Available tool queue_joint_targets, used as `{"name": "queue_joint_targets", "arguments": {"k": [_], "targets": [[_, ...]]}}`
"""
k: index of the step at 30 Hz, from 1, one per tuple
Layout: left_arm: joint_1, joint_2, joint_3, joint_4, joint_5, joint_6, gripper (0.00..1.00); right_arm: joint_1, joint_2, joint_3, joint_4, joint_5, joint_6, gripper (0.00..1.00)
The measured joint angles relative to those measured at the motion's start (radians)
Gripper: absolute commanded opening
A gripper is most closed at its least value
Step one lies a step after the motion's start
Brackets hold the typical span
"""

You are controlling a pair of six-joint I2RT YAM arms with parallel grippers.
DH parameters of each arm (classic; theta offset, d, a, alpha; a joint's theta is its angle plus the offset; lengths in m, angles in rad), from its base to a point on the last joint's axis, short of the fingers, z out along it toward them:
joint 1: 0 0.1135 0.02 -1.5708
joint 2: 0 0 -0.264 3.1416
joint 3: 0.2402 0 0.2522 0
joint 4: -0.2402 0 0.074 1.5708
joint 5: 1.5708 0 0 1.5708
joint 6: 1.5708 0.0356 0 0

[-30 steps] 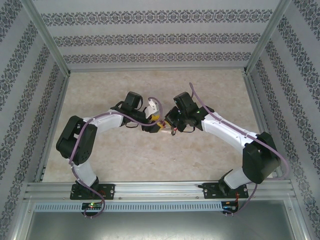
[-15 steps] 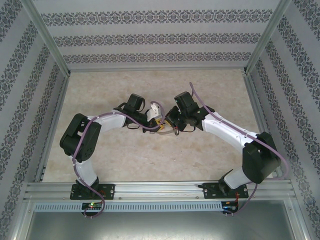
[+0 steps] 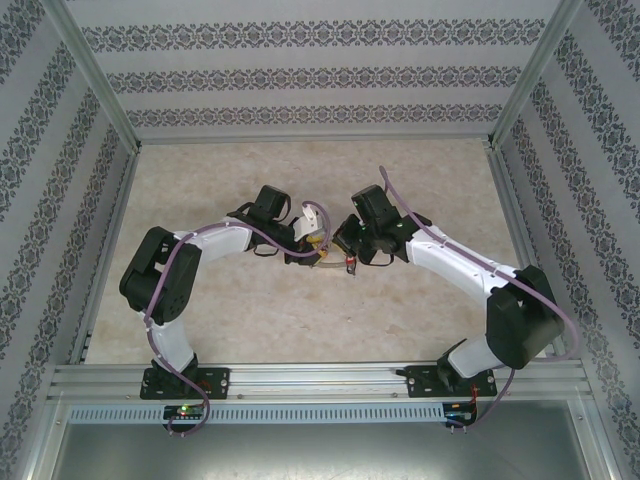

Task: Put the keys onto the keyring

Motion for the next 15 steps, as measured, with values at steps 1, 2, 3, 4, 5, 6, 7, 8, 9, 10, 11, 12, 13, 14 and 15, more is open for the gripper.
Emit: {"name": "queue_joint_targets", "arguments": {"k": [1,2,3,4,5,6,7,8,9,10,11,12,13,14,15], "targets": [[0.0,0.0,0.0,-0.006,-0.001,0.002,0.4,0.0,-0.002,-0.001,-0.001,0.0,-0.002,0.0],[0.0,0.0,0.0,-0.011,-0.003,0.005,0.4,0.0,-0.004,-0.002,-0.001,0.0,-0.005,0.0],[0.0,0.0,0.0,-0.017,-0.003,0.007,0.4,0.0,-0.005,-0.003,-0.003,0.0,-0.008,0.0],[0.0,0.0,0.001,-0.024,-0.003,0.008,0.4,0.0,-0.006,-0.003,-0.004,0.0,-0.01,0.0],[0.0,0.0,0.001,-0.031,-0.003,0.01,0.4,0.0,-0.008,-0.004,-0.004,0.0,-0.012,0.0],[0.0,0.001,0.002,-0.038,-0.003,0.012,0.4,0.0,-0.008,-0.005,-0.005,0.0,-0.012,0.0],[0.0,0.002,0.002,-0.044,-0.003,0.014,0.4,0.0,-0.008,-0.006,-0.004,0.0,-0.013,0.0],[0.0,0.002,0.003,-0.051,-0.004,0.019,0.41,-0.002,-0.008,-0.008,-0.004,0.0,-0.013,0.0],[0.0,0.003,0.004,-0.056,-0.007,0.024,0.41,-0.005,-0.01,-0.01,-0.004,0.0,-0.013,0.0],[0.0,0.003,0.004,-0.061,-0.01,0.029,0.42,-0.006,-0.01,-0.011,-0.003,0.0,-0.013,0.0],[0.0,0.003,0.006,-0.07,-0.015,0.034,0.43,-0.01,-0.012,-0.014,-0.003,0.0,-0.013,0.0],[0.0,0.003,0.008,-0.08,-0.021,0.039,0.44,-0.013,-0.013,-0.016,-0.004,0.0,-0.013,0.0],[0.0,0.003,0.01,-0.086,-0.026,0.043,0.45,-0.013,-0.014,-0.017,-0.004,0.0,-0.013,0.0],[0.0,0.004,0.013,-0.092,-0.031,0.049,0.44,-0.013,-0.014,-0.018,-0.003,0.0,-0.013,0.0],[0.0,0.004,0.017,-0.101,-0.035,0.055,0.44,-0.013,-0.015,-0.019,-0.003,0.001,-0.013,0.0]]}}
